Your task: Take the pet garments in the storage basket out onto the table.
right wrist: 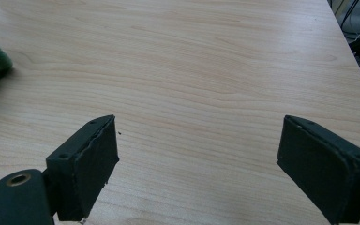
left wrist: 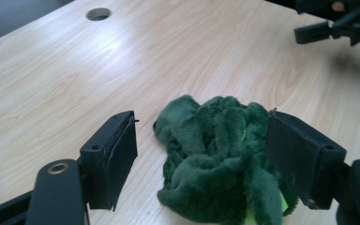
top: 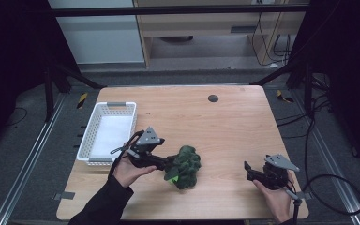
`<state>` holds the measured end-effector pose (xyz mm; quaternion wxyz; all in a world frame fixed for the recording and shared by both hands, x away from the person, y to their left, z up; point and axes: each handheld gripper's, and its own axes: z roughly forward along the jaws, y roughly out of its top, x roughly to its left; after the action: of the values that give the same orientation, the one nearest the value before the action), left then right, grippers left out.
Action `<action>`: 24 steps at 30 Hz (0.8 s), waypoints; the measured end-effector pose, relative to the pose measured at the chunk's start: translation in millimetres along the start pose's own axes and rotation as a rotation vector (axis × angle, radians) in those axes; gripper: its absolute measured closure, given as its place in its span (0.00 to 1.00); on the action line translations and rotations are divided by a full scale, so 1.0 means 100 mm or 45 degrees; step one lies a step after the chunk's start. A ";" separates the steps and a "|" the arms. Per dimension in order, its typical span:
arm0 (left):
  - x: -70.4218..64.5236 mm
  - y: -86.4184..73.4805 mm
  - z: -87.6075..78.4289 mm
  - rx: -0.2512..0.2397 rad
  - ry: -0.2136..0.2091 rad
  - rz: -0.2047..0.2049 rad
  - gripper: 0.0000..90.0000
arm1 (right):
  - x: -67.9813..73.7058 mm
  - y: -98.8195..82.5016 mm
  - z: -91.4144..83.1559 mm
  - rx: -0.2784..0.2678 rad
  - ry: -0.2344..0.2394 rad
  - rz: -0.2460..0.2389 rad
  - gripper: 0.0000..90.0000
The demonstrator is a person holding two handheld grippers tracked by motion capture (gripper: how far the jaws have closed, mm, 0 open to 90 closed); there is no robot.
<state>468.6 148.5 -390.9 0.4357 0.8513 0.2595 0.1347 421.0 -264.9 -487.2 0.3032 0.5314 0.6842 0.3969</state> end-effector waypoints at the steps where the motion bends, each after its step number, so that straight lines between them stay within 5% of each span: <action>1: 0.01 -0.04 -0.02 -0.014 0.018 -0.019 0.28 | 0.00 0.00 0.00 0.000 0.000 0.001 0.14; 8: 0.03 -0.27 -0.14 -0.112 0.121 -0.100 0.37 | 0.00 0.00 0.00 -0.002 0.000 0.000 0.14; 14: 0.05 -0.43 -0.23 -0.131 0.210 -0.183 0.46 | 0.00 0.00 -0.01 -0.004 0.000 0.000 0.14; 24: 0.07 -0.76 -0.34 -0.176 0.322 -0.255 0.41 | 0.00 0.00 0.00 -0.006 0.005 0.001 0.14</action>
<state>434.5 211.6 -432.5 0.4684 0.7654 0.3858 0.2142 420.5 -264.5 -487.4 0.3032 0.5302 0.6836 0.3996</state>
